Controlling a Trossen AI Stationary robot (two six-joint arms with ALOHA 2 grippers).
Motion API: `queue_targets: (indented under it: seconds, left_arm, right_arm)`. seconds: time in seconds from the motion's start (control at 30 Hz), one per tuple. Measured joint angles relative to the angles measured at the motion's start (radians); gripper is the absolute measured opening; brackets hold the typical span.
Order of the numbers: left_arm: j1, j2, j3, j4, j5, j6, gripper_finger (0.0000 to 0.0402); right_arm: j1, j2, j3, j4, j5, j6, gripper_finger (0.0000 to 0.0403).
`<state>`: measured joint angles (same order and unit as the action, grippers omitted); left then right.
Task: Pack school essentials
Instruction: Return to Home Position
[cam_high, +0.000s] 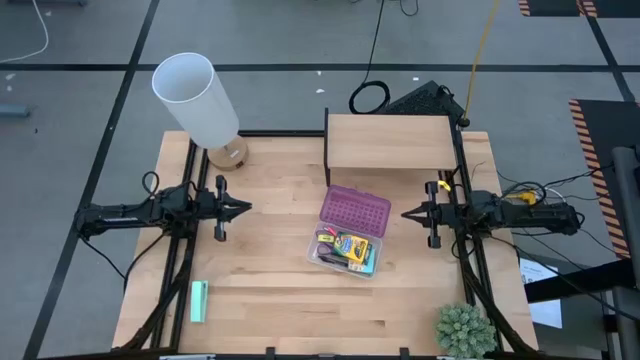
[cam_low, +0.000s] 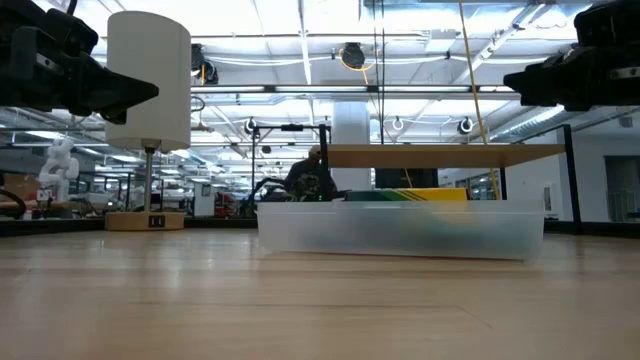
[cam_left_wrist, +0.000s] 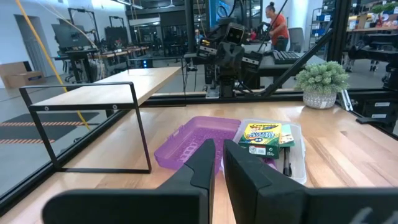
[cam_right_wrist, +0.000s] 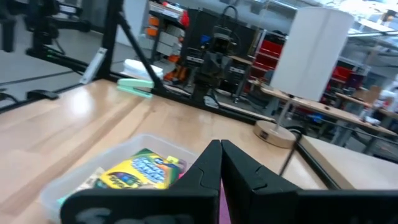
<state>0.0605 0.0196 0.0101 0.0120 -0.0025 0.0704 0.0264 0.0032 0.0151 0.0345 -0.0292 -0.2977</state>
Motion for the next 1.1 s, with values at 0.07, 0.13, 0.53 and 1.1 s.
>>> queue_targets:
  seconds: [0.07, 0.13, 0.53, 1.1]
  left_arm:
    - [0.0, 0.0, 0.0, 0.0, 0.0, 0.0, 0.0035]
    - [0.0, 0.0, 0.0, 0.0, 0.0, 0.0, 0.0035]
    - [0.0, 0.0, 0.0, 0.0, 0.0, 0.0, 0.0035]
    - [0.0, 0.0, 0.0, 0.0, 0.0, 0.0, 0.0035]
  right_arm:
    - [-0.023, 0.0, 0.0, 0.001, -0.004, 0.0, 0.0]
    - [-0.042, 0.0, 0.0, 0.002, -0.027, -0.002, 0.0]
    - [-0.098, 0.0, 0.0, -0.002, -0.001, -0.04, 0.0]
    - [-0.099, 0.0, 0.0, -0.013, 0.025, 0.027, 0.0]
